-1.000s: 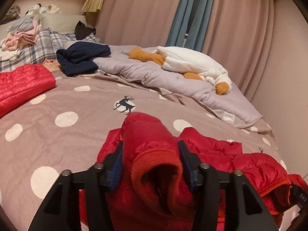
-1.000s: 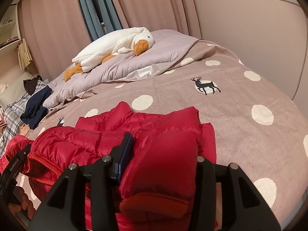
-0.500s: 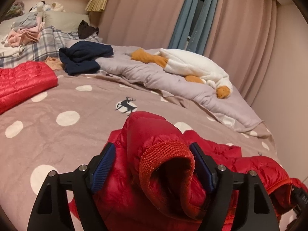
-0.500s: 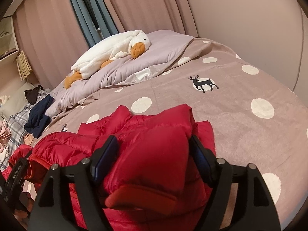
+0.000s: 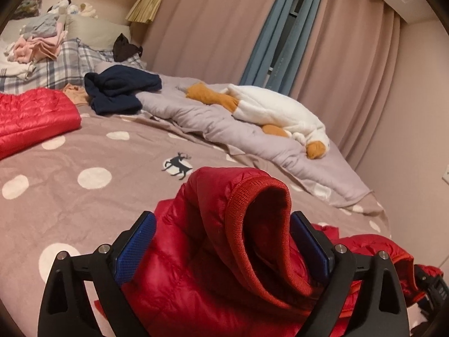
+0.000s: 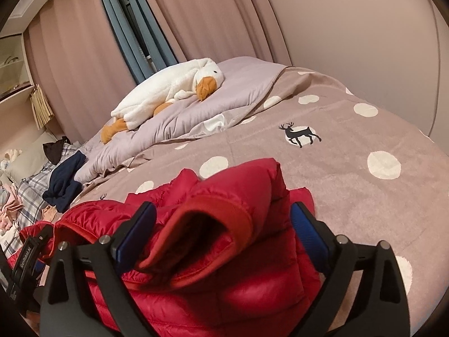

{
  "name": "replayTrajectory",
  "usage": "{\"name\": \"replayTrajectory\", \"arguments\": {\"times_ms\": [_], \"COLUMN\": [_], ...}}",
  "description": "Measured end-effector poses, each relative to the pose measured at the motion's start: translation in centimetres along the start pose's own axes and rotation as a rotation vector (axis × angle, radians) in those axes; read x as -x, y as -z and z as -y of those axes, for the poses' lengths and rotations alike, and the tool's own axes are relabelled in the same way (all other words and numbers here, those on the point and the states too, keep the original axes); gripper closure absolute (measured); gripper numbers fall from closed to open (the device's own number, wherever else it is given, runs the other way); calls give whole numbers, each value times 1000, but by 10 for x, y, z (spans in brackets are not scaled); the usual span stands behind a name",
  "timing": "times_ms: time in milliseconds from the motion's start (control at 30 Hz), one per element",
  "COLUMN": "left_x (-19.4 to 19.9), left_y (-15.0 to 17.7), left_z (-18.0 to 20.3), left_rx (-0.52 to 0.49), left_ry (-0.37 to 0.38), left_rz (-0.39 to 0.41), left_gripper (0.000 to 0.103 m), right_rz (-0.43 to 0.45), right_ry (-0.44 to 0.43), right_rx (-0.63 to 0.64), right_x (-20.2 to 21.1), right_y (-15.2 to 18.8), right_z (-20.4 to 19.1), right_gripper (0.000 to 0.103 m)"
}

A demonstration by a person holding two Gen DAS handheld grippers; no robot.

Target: Fold large clothes

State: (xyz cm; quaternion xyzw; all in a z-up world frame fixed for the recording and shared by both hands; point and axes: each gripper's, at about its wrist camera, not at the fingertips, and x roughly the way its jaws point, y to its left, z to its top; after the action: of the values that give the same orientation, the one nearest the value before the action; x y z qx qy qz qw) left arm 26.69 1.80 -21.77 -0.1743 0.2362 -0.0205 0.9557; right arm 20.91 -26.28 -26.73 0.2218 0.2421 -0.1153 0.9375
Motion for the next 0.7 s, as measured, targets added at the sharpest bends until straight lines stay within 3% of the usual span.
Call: {"name": "replayTrajectory", "arguments": {"times_ms": [433,700], "left_x": [-2,5], "left_y": [-1,-1], "left_z": [-3,-3], "left_rx": [-3,11], "left_ry": [-10,26], "left_rz": [-16,30], "left_gripper": [8,2], "right_rz": [13,35], "right_ry": [5,1], "right_rx": [1,4], "right_x": [3,8], "right_y": [0,-1], "right_z": [2,2], "right_gripper": [5,3]}}
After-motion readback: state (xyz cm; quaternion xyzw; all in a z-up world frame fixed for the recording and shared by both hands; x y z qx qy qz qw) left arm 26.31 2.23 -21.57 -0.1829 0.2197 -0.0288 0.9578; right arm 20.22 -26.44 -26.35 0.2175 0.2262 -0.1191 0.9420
